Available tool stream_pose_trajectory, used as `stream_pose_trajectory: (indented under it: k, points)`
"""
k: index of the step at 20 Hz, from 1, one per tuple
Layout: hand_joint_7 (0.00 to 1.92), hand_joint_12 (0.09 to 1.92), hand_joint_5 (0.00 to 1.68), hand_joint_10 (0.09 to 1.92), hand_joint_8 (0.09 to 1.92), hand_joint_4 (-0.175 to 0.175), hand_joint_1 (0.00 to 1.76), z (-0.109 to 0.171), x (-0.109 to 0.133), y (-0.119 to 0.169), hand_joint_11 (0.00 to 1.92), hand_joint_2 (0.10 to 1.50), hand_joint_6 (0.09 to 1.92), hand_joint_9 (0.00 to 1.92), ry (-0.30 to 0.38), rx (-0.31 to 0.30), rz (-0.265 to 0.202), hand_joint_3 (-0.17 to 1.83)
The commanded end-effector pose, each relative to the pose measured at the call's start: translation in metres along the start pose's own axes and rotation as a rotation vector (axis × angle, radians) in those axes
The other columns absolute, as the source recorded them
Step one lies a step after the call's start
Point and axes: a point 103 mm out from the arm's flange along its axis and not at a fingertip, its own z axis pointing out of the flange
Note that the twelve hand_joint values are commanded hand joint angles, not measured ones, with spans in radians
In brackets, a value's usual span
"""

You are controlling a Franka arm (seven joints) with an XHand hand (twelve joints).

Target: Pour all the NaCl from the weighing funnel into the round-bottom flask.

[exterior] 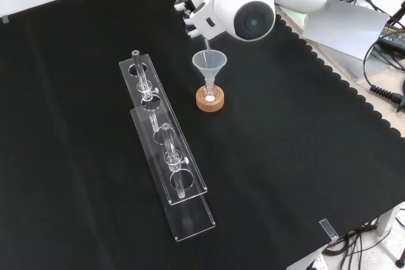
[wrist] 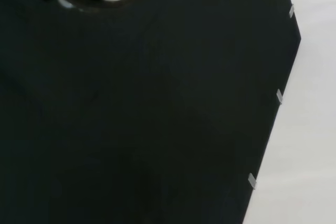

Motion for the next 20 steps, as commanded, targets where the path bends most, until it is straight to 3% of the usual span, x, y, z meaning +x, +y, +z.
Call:
stream_pose_trajectory:
  k: [1,9,20]
  points:
    - [1.15,0.88,1.09,0.13,0.56,0.131,1.08,0.017,-0.011,0.001,1.07,0.75,0.98,1.39,0.091,-0.023,-0.001,0.64]
    - [1.15,0.88,1.1,0.13,0.56,0.131,1.08,0.037,-0.02,0.003,1.07,0.75,0.98,1.39,0.266,-0.058,-0.022,0.64]
    - [1.15,0.88,1.1,0.13,0.56,0.129,1.08,0.057,-0.028,0.006,1.07,0.75,0.98,1.39,0.41,-0.099,-0.025,0.64]
